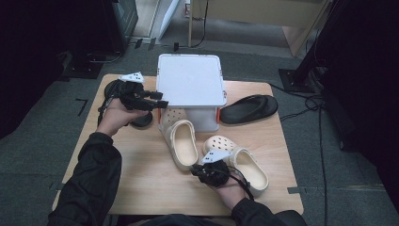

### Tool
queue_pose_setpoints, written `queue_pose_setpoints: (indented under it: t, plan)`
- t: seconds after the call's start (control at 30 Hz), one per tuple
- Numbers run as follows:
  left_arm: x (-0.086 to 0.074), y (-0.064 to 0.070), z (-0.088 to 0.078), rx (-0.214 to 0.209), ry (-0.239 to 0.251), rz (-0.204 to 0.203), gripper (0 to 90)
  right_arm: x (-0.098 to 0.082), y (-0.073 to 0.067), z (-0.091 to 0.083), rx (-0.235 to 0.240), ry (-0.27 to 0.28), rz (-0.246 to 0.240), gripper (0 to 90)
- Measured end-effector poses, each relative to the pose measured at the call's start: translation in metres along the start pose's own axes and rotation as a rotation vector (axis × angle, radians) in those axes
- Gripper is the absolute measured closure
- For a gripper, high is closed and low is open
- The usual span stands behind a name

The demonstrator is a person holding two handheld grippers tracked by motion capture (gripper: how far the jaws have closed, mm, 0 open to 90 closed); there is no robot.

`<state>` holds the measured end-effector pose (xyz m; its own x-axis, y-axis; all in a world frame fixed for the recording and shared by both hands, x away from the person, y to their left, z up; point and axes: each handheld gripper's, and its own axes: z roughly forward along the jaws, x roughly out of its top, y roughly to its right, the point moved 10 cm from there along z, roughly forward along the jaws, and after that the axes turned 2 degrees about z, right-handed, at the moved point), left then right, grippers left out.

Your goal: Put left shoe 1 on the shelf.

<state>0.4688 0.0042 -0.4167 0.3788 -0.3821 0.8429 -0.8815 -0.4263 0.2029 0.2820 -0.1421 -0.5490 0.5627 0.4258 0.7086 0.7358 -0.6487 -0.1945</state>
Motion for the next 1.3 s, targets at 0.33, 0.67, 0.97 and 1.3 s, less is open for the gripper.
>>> queue_pose_setpoints:
  t: [0.33,0.67,0.97,1.3]
  plan:
    - [0.0,-0.002,0.0,0.016,0.001,0.004,45.7,-0.006,-0.006,0.03,0.005,-0.069,-0.087,79.4]
    - [-0.001,-0.002,-0.002,0.007,-0.008,-0.009,56.2,-0.003,-0.008,0.026,0.01,-0.068,-0.064,79.4]
    - [-0.002,-0.003,-0.003,0.026,-0.015,0.009,59.8,-0.008,0.022,0.011,-0.125,-0.078,-0.054,67.4]
    - [-0.002,-0.002,-0.002,0.026,-0.014,0.021,60.4,-0.005,0.012,0.022,-0.069,-0.071,-0.051,61.0]
